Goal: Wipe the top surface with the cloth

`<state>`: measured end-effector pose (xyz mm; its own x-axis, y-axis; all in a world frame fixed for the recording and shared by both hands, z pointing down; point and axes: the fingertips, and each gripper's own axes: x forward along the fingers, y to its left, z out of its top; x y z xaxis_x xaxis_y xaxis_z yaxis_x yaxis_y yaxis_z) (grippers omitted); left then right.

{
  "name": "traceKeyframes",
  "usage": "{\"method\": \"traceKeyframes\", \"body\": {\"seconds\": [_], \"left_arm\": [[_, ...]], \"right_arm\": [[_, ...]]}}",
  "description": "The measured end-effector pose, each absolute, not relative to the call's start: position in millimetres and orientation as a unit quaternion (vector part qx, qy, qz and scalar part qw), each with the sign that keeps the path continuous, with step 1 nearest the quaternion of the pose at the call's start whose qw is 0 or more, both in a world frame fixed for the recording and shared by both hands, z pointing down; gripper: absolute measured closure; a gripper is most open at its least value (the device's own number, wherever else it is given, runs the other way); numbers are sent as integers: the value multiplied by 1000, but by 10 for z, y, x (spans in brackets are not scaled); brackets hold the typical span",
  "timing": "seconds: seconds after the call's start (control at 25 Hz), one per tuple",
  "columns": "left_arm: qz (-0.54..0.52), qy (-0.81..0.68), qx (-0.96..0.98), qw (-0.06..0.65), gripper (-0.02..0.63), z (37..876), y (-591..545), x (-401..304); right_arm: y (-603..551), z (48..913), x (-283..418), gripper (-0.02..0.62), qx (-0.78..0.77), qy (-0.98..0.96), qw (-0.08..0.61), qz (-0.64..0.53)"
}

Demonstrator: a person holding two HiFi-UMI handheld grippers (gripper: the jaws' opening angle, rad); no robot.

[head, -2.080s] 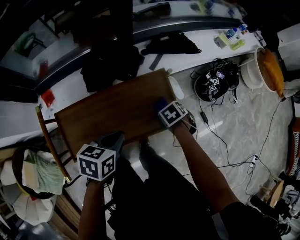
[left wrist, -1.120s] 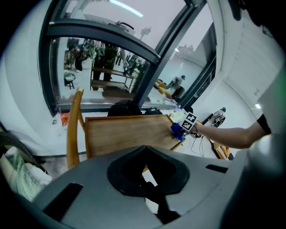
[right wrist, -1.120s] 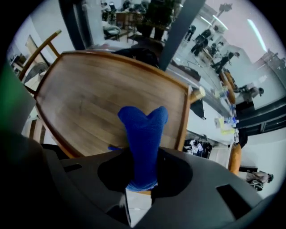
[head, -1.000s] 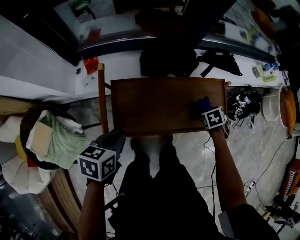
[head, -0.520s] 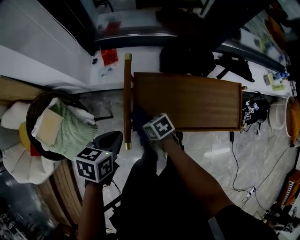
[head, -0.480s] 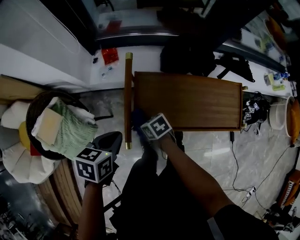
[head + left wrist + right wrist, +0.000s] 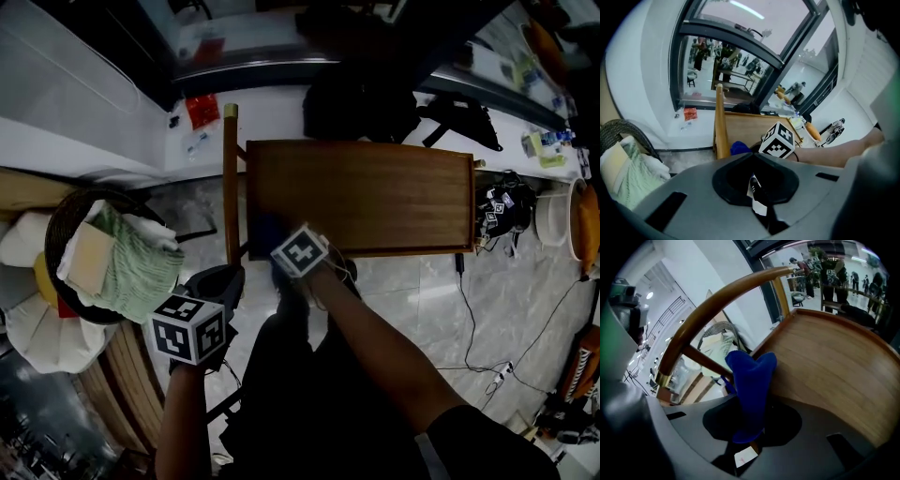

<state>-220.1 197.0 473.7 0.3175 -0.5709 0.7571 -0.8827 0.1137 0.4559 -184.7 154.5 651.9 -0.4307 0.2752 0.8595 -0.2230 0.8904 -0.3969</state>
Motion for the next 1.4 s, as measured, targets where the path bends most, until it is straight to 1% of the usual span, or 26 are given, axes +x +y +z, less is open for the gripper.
{"method": "traceKeyframes", "body": {"seconds": [0.2,0.64,0.92,1.12,1.4], "left_arm": [[169,-543,670,477,595,4682,1473,-1726],[193,-475,723,462,595,4679,460,-231],[200,-456,738,456,595,4703,140,352],[200,-450,744,451,595,4692,38,593],[201,-456,742,450,595,4662,90,693]], "right_arm": [[1101,6509,-1059,494,18,-816,526,240],[-172,6414,1093,494,132,-795,537,248],[-768,6323,2169,494,209,-777,542,241],[-988,6264,2581,494,249,-765,549,226],[-1055,6249,2762,494,279,-745,570,205]]}}
